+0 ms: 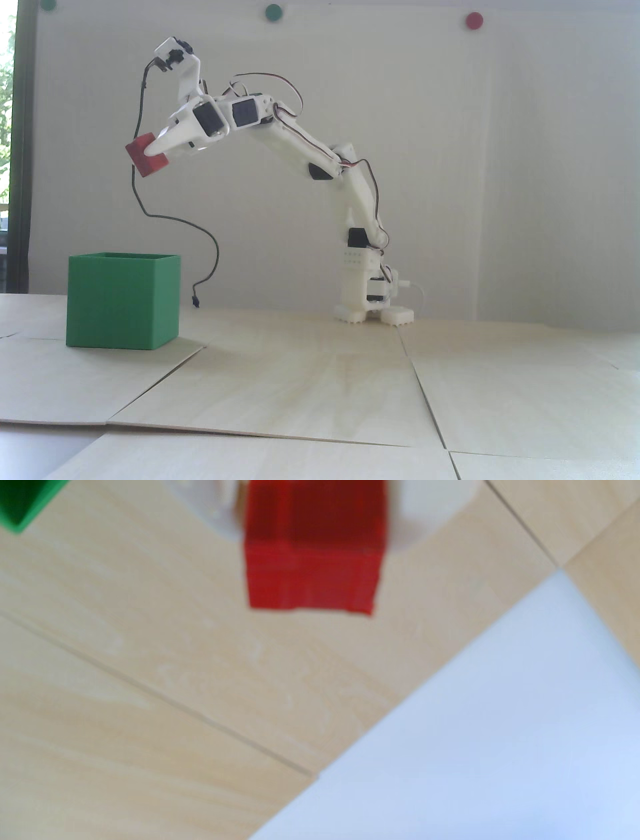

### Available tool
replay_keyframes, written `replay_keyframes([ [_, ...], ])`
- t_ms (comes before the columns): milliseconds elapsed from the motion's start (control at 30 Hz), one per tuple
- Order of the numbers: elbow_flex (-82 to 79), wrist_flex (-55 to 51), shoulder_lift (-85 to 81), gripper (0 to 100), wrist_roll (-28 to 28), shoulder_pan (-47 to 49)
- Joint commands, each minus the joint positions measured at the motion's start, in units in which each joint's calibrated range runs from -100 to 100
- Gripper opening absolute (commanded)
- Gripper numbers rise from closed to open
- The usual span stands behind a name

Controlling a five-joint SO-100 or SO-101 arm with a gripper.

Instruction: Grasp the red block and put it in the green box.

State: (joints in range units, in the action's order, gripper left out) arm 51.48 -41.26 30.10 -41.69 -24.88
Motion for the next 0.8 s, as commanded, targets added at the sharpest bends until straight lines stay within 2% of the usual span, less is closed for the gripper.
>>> replay_keyframes([
  [0, 1.7, 3.8, -2.3, 2, -0.2, -3.1],
  [133, 1.5, 3.1, -2.3, 2, -3.4, -6.2],
  [333, 1.1, 2.1, -3.4, 2, -3.6, -10.3],
  [600, 1.1, -15.7, -8.8, 2, -7.0, -11.0],
  [767, 1.1, -17.9, -9.6, 2, -7.1, -10.6],
])
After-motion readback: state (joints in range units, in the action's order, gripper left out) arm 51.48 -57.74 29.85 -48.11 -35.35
